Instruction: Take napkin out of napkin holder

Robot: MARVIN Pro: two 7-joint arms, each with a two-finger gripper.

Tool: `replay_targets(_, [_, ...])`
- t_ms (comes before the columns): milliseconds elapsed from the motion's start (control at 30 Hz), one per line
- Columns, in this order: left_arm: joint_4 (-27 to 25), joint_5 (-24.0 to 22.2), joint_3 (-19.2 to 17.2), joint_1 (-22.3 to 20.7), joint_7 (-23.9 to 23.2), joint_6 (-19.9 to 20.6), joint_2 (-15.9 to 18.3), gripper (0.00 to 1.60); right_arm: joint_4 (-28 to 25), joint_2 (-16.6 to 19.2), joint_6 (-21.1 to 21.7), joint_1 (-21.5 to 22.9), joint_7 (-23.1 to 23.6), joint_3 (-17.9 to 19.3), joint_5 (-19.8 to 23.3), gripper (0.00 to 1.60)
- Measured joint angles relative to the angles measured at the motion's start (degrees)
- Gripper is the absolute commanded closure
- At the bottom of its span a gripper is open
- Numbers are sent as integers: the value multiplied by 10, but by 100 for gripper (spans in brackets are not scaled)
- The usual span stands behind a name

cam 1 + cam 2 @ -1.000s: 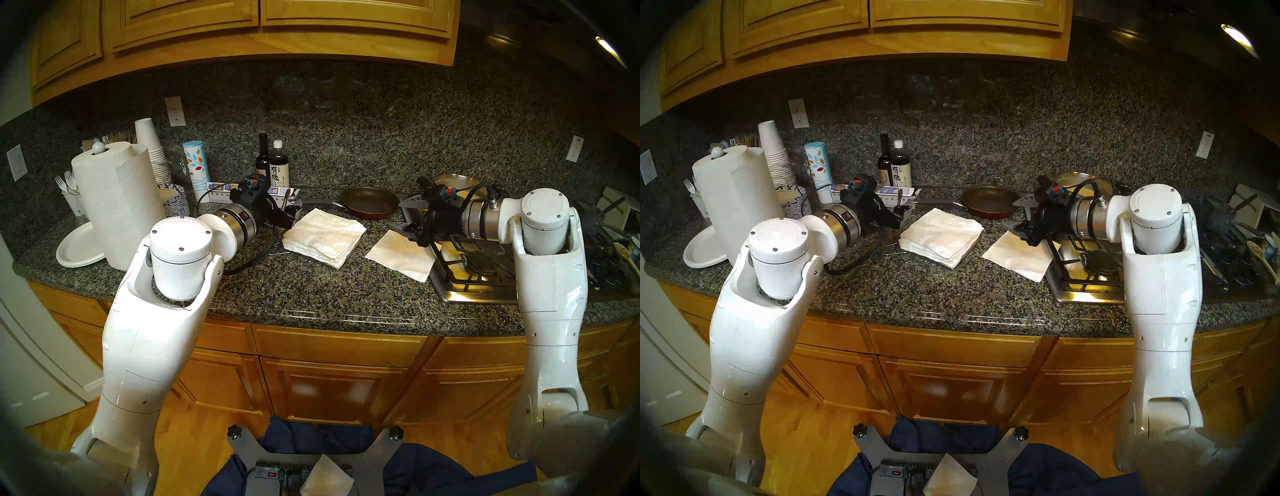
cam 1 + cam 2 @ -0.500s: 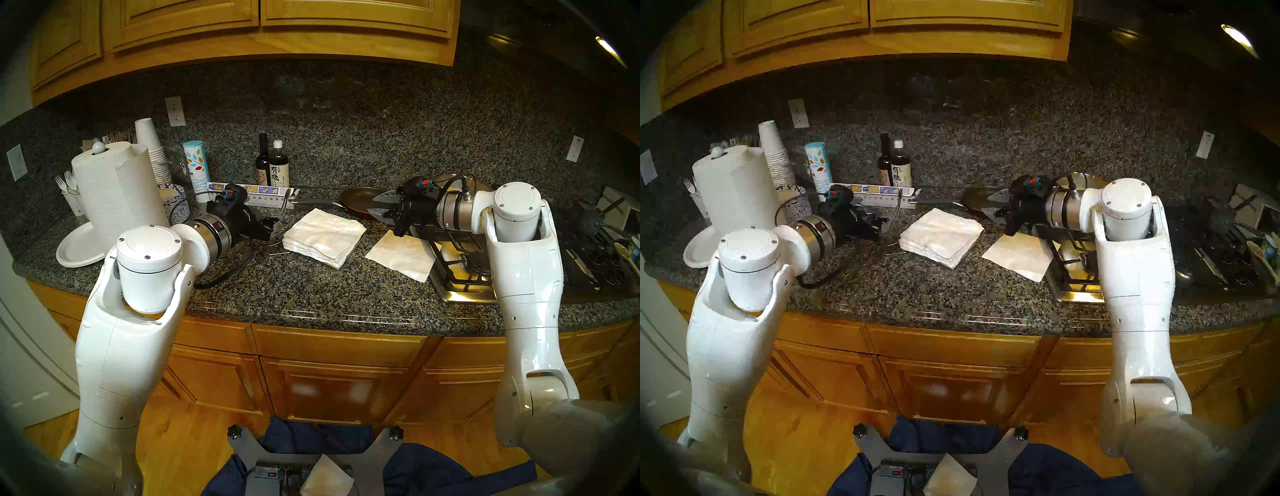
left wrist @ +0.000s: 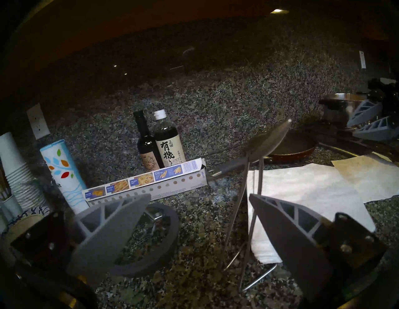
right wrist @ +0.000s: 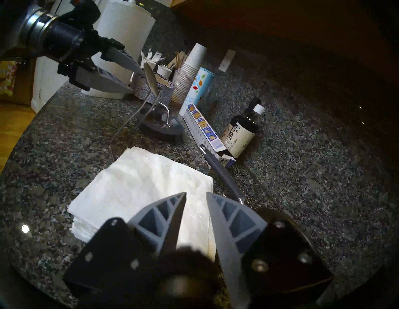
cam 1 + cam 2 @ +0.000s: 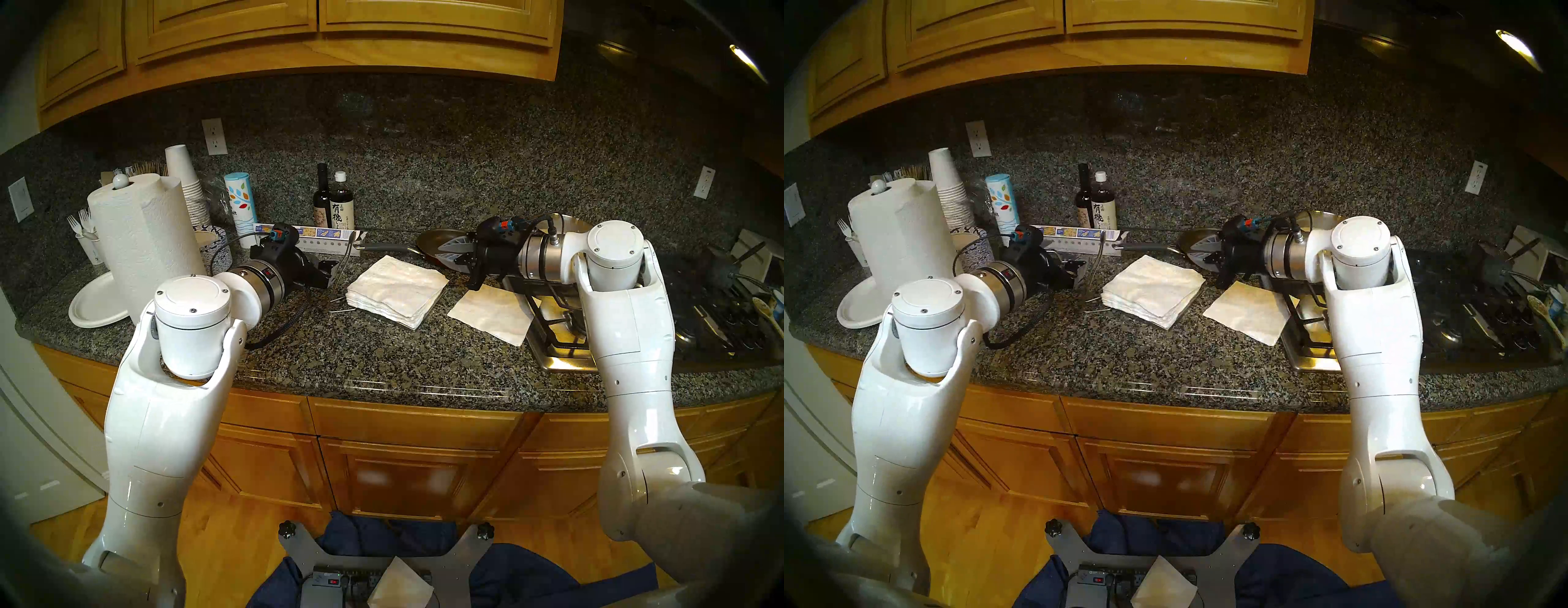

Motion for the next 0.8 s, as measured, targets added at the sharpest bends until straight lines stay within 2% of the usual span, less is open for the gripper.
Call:
replay_targets(333, [24,10,25,-31,19,-13,-19,0,52,-16,-13,18,0,-32,0,96])
replay_targets(800, [45,22,32,-53,35,-24,-29,0,114,-38,-35,45,-4,-64,0,104])
